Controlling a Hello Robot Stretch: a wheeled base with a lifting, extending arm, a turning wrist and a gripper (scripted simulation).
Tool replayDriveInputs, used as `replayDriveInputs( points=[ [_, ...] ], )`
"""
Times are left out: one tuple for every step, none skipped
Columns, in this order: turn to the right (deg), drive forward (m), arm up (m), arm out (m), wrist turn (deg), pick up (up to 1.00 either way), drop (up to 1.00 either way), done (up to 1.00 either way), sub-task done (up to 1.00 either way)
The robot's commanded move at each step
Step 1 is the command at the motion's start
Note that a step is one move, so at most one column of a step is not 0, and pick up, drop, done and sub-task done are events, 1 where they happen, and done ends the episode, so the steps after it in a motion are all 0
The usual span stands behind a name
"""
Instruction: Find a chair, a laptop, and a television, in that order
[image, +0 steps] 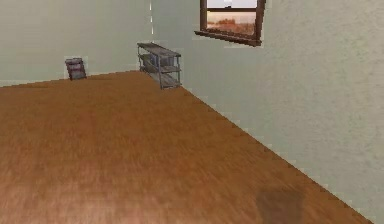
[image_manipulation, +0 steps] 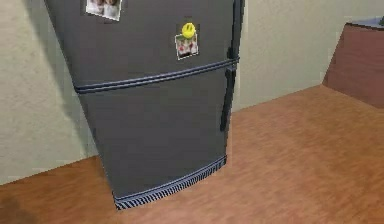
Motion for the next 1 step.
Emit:
replayDriveInputs(
  points=[
    [-45.0,0.00,0.00,0.00,0.0,0.00,0.00,0.00,0.00]
  ],
)
